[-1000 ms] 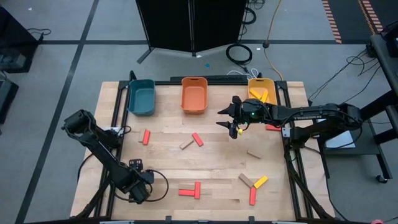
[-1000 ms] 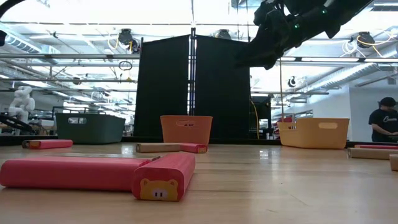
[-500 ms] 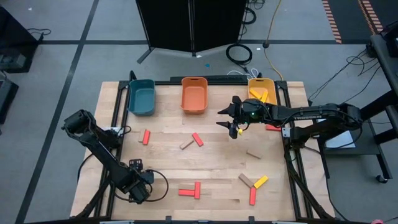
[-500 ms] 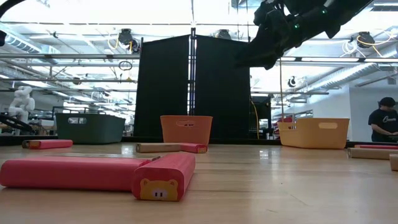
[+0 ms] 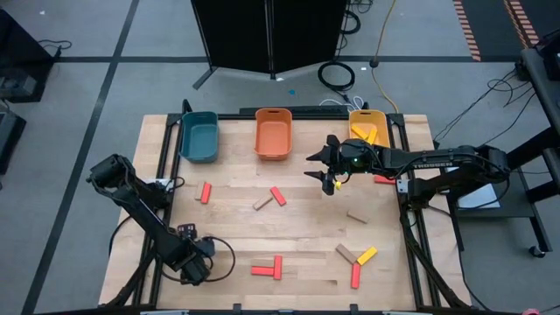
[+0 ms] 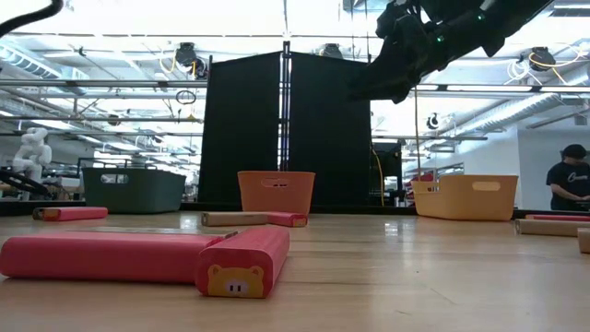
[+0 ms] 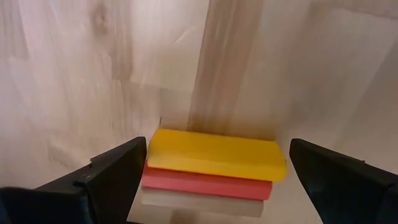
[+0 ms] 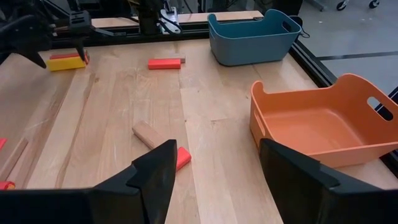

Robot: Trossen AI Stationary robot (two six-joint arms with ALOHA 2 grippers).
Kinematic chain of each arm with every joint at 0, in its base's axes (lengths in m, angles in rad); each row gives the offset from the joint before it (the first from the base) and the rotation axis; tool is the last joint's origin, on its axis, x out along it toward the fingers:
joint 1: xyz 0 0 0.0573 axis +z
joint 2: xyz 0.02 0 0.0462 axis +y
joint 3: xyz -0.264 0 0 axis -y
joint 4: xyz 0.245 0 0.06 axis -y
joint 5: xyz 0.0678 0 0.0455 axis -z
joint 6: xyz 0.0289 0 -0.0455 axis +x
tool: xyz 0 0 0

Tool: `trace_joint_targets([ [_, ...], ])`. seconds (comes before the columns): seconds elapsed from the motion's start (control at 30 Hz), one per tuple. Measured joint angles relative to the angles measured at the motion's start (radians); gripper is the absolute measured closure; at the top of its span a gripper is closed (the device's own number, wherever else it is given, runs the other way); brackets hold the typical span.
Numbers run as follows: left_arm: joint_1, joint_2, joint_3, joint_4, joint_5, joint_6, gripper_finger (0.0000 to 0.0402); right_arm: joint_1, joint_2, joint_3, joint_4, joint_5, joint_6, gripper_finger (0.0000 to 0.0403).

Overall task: Sort blocks
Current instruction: Put the yellow block into the yellow bin

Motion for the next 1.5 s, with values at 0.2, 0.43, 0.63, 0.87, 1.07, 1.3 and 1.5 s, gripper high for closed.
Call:
trace_joint_targets([
  [0.2, 0.000, 0.000, -0.001, 0.000, 0.002, 0.001, 0.0009, 0.000, 0.000, 0.000, 0.000, 0.000, 0.000, 0.0181],
  [0.43, -0.001, 0.000, -0.001, 0.008, 0.002, 0.037, 0.0009, 0.000, 0.000, 0.000, 0.000, 0.000, -0.003, 0.0181],
  [0.63, -0.001, 0.000, -0.001, 0.009, 0.002, 0.054, 0.0009, 0.000, 0.000, 0.000, 0.000, 0.000, -0.003, 0.0181],
  [0.87, -0.001, 0.000, -0.001, 0.009, 0.006, 0.054, 0.0009, 0.000, 0.000, 0.000, 0.000, 0.000, -0.003, 0.0181],
  [1.07, -0.001, 0.000, -0.001, 0.009, 0.006, 0.054, 0.0009, 0.000, 0.000, 0.000, 0.000, 0.000, -0.003, 0.0181],
  [1.3, -0.001, 0.000, -0.001, 0.009, 0.006, 0.054, 0.0009, 0.000, 0.000, 0.000, 0.000, 0.000, -0.003, 0.0181],
  [1.5, -0.001, 0.014, -0.001, 0.008, 0.006, 0.054, 0.0009, 0.000, 0.000, 0.000, 0.000, 0.000, -0.003, 0.0181],
])
